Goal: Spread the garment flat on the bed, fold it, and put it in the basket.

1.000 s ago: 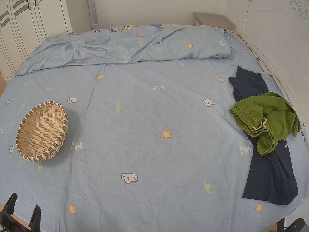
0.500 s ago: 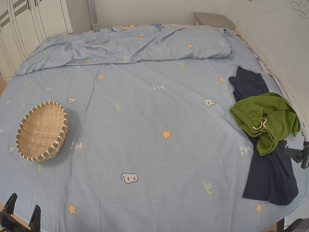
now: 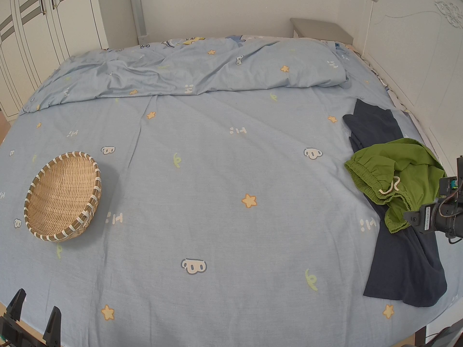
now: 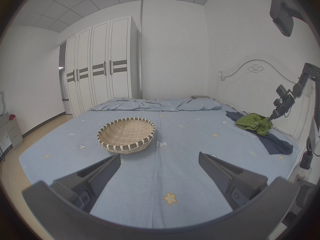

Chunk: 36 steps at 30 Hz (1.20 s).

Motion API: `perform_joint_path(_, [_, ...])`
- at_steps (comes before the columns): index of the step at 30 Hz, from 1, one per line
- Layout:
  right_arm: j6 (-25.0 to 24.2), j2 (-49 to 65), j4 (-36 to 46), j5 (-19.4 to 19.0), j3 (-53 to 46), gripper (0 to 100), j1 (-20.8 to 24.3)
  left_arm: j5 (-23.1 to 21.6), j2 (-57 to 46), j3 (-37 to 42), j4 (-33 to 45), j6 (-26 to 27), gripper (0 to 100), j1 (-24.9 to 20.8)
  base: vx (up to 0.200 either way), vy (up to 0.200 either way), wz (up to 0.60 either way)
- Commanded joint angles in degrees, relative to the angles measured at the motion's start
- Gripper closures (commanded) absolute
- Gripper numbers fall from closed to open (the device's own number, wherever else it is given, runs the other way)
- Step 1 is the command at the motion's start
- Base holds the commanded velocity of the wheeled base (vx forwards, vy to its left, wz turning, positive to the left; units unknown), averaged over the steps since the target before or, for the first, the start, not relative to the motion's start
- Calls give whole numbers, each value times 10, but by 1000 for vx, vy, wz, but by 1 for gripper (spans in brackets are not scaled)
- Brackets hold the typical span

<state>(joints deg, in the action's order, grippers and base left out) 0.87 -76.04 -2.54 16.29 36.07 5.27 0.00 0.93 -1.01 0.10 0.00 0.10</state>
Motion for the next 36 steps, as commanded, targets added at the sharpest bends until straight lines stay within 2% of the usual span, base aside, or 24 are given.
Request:
perform_joint_path(1, [0,-90,-40,28,0,0,3,0,-3,9,0,0,0,0,0,0,0])
perform_joint_path(9, [1,-145,-101,65,1,0,0,0,-3,9,0,0,0,0,0,0,0])
perform_joint_path(30, [0,-223,-164,66,34,0,-40,0,-3,9,0,0,0,0,0,0,0])
perform_joint_path(31, [0,-226,-168,65,35,100,-40,0,-3,9,0,0,0,0,0,0,0])
perform_joint_path(36, [0,-244,-193,59,45,100,-41,0,-3,9,0,0,0,0,0,0,0])
